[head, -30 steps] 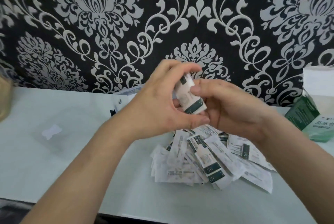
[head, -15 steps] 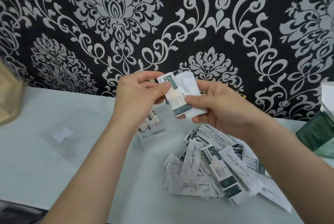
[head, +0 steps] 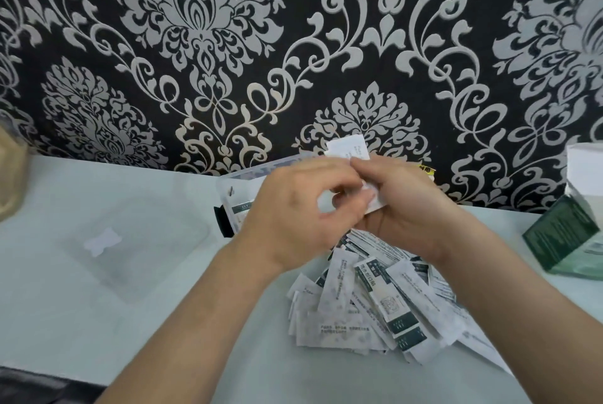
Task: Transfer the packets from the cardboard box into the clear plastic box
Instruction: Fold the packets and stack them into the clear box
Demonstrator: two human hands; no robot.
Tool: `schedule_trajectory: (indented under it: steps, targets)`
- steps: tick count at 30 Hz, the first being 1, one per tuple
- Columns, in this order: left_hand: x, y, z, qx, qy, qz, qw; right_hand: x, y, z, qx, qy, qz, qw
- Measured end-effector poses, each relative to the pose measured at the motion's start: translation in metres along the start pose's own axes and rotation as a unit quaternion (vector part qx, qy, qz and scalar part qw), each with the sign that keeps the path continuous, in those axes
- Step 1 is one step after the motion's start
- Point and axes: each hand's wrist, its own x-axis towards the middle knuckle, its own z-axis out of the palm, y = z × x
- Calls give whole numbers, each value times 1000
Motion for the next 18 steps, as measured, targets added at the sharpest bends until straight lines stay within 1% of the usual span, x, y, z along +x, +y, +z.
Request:
schedule_trajectory:
  steps: [1, 2, 4, 5, 6, 8, 10, 12, 13, 15, 16, 17, 18]
  targets:
    - [1, 3, -1, 9, 12, -19, 1000, -1, -1, 1, -16, -6, -3, 1000]
    - [2, 6, -1, 31, -2, -47, 998, -1, -2, 2, -26, -19, -3, 999]
    - [2, 7, 1, 66, -87, -106, 988, -3, -4, 6, -61, -45, -2, 997]
    - [1, 7, 3, 88, -115, -113, 983, -3, -3, 7, -89, -53, -5, 995]
    - [0, 6, 5, 106, -124, -107, 981, -3, -2, 8, -114, -60, -10, 992]
    - [-2, 2, 7, 120, -99, -100, 983, -1, -2, 10, -152, -75, -19, 985]
    - [-2, -4, 7, 111, -61, -107, 986, -1, -3, 10, -177, -94, -17, 980]
    - [-2, -6, 6, 103, -54, -121, 986, 0, -5, 9, -185, -102, -10, 977]
    - [-1, -6, 5, 102, -65, -125, 985, 0, -5, 8, -186, -106, -8, 977]
    - [2, -4, -2, 83, -115, -155, 978, 1, -6, 7, -187, -113, -1, 976]
    - [4, -4, -7, 55, -145, -179, 972, 2, -7, 4, -185, -119, 6, 975]
    - [6, -4, -13, 17, -158, -201, 967, 2, -8, 2, -180, -131, 16, 975]
    - [7, -6, -19, -26, -147, -214, 965, 2, -10, -1, -171, -146, 30, 974]
